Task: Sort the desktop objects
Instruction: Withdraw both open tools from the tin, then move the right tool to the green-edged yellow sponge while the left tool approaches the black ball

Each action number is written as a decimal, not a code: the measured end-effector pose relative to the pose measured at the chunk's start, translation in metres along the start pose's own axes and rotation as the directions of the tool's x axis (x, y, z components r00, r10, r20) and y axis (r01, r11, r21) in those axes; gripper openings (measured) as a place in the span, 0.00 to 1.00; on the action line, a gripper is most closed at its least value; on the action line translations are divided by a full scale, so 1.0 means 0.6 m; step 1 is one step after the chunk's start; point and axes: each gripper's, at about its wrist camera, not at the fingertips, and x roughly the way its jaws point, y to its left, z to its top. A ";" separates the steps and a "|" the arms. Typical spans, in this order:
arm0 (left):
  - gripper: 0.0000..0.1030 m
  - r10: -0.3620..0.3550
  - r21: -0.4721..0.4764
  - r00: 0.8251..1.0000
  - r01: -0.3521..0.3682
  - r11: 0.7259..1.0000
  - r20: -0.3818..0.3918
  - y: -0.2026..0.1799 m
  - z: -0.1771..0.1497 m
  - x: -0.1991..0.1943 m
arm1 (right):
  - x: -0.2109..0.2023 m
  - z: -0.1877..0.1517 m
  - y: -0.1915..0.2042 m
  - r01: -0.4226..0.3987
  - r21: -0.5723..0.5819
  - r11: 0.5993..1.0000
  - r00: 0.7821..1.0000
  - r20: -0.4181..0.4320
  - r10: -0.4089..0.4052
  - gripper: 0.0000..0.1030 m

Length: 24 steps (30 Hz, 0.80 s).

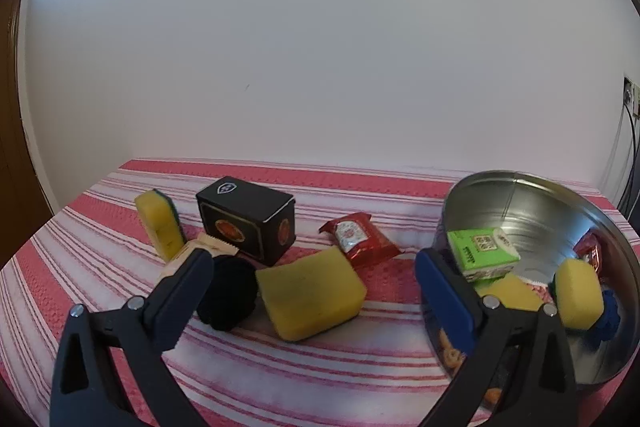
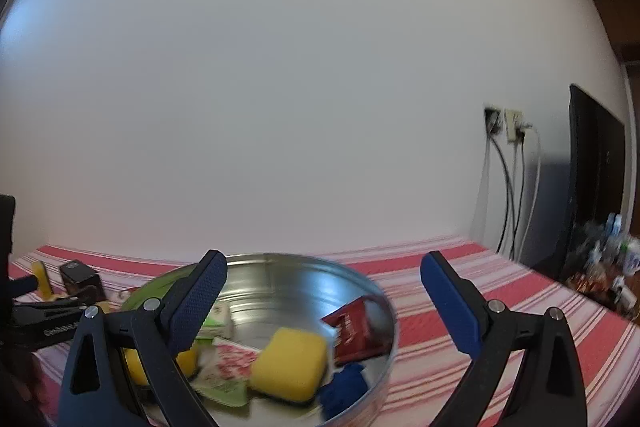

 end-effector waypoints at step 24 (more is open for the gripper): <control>0.99 0.109 -0.128 0.993 -0.114 0.985 -0.047 0.204 0.002 0.028 | -0.027 -0.023 0.184 -0.231 -0.049 0.972 0.969 -0.105 0.225 0.96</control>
